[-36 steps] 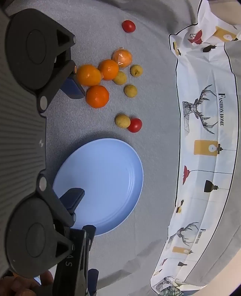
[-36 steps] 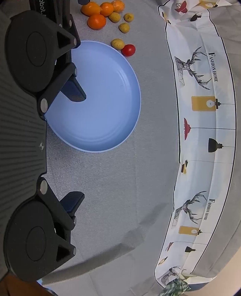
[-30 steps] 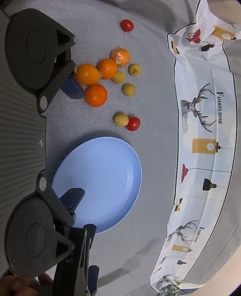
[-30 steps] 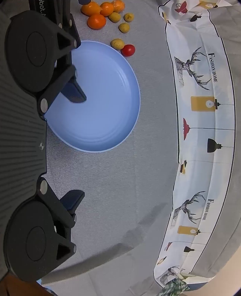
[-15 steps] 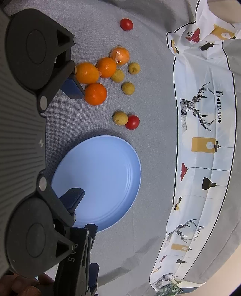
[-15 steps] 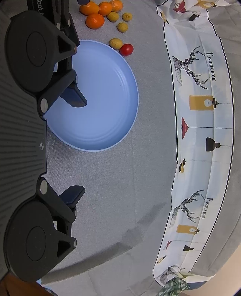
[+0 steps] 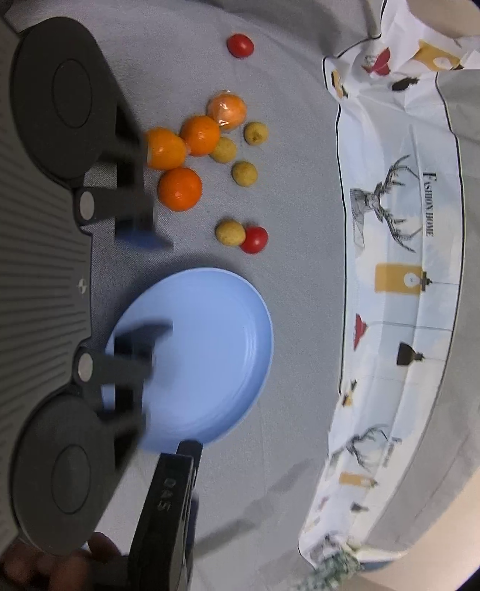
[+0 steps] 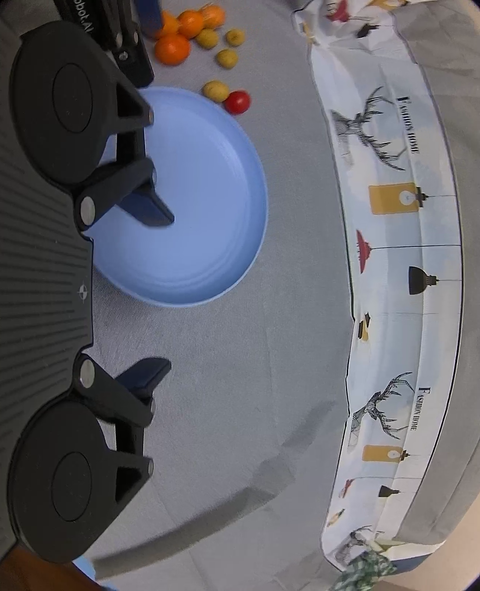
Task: Organize fruits
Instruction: 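Grasp a red cherry tomato with the left gripper while the right gripper grasps an orange mandarin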
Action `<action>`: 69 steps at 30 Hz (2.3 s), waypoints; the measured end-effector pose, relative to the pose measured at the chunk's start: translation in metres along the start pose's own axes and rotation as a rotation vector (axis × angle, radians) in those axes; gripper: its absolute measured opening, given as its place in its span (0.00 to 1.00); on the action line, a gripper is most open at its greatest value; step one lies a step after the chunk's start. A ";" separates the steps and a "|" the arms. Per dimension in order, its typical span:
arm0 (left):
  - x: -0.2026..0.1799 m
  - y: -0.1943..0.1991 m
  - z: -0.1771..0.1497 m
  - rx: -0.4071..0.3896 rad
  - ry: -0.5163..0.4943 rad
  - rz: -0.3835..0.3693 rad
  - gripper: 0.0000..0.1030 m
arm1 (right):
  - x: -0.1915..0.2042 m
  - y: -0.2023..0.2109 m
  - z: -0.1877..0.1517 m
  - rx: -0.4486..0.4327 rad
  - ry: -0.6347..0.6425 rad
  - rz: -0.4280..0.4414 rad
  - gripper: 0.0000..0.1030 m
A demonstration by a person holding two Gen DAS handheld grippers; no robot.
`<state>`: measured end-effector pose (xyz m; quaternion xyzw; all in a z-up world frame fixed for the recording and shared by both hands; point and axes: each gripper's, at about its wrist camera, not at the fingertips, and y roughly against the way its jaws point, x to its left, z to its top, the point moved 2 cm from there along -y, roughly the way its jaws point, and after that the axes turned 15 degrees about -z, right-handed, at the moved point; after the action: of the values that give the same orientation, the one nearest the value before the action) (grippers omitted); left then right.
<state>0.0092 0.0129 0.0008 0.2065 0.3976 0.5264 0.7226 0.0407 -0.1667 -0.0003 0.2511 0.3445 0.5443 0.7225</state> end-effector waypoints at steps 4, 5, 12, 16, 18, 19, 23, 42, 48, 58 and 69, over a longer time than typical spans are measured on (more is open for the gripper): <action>0.029 0.036 0.031 -0.056 0.005 -0.067 0.09 | 0.012 0.013 0.008 -0.033 -0.053 0.112 0.28; 0.038 0.042 0.040 -0.060 0.002 -0.062 0.09 | 0.019 0.018 0.010 -0.057 -0.049 0.138 0.28; 0.148 0.064 0.062 -0.128 0.143 0.038 0.09 | 0.065 0.045 0.010 -0.120 -0.023 0.337 0.34; 0.201 0.053 0.046 -0.007 0.409 0.054 0.09 | 0.110 0.040 0.005 -0.099 0.067 0.387 0.39; 0.206 0.058 0.049 -0.020 0.419 0.081 0.09 | 0.132 0.036 0.001 -0.089 0.106 0.407 0.39; 0.206 0.057 0.051 -0.008 0.427 0.082 0.09 | 0.140 0.035 0.000 -0.073 0.115 0.427 0.39; 0.209 0.065 0.057 -0.093 0.409 0.107 0.09 | 0.168 0.029 -0.004 -0.031 0.132 0.465 0.44; 0.244 0.024 0.079 -0.089 0.336 0.289 0.39 | 0.197 -0.010 -0.008 0.053 0.178 0.413 0.56; 0.243 0.012 0.078 -0.063 0.276 0.341 0.39 | 0.195 -0.015 -0.010 0.090 0.179 0.412 0.59; 0.248 0.008 0.077 -0.059 0.270 0.343 0.38 | 0.204 -0.011 -0.021 0.079 0.266 0.408 0.52; 0.226 0.018 0.077 -0.078 0.228 0.318 0.34 | 0.192 0.000 -0.012 0.019 0.224 0.453 0.36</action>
<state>0.0884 0.2378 -0.0208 0.1778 0.4186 0.6687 0.5883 0.0638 0.0176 -0.0508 0.2666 0.3624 0.7136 0.5371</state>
